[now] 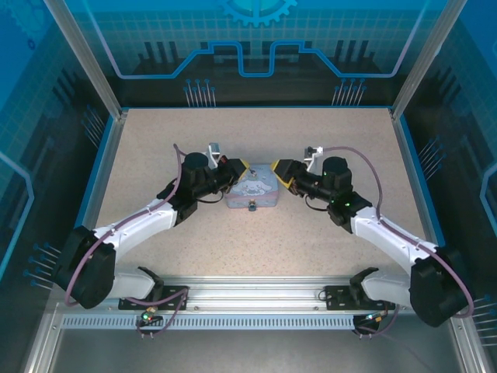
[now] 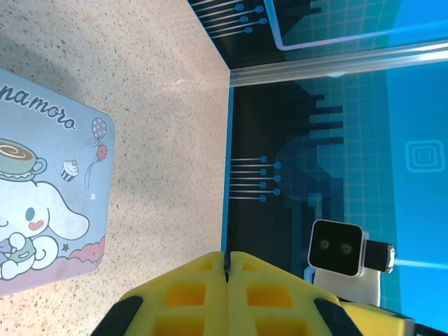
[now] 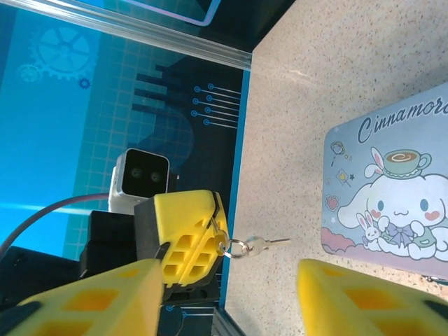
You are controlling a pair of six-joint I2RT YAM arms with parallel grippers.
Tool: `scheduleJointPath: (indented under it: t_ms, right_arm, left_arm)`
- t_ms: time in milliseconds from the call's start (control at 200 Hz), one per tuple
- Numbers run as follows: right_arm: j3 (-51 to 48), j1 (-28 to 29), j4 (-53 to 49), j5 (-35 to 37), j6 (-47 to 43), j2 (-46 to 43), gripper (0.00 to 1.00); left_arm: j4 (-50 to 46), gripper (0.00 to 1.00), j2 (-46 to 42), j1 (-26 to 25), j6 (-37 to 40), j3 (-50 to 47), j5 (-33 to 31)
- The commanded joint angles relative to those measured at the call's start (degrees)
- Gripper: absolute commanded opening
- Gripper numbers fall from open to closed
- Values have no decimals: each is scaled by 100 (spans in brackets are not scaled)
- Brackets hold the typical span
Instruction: Unlock a padlock with a key
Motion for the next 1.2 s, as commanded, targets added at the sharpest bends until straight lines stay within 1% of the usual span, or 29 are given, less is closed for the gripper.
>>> scheduleJointPath:
  t_ms: [0,50,185,295,550,880,1036,1196]
  right_arm:
    - [349,148,452,179,63,300,43]
    - [487,200,527,197,83,441,41]
    - [818,315,632,213,100,787,41]
    - [885,394,798,259,190,998,41]
    - [643,503,1277,407,360,1232,41]
    - [354,613,2376,342,947,1667,38]
    - [293,680,2516,369,1008,1687,36]
    - [287,718,2485,382,999,1635,32]
  left_arm:
    - [176,0,2,-114,-92,154,-298]
    - [147,0,-5,-137,-137,166,-368]
    - [146,0,-15,-183,-285,159,-526]
    - [185,0,-24,-205,-396,136,-662]
    - [404,0,36,-264,-581,111,-900]
    - [572,0,90,-307,-666,73,-1165]
    - [568,0,114,-305,-657,67,-1201]
    - [586,0,129,-305,-644,53,-1227]
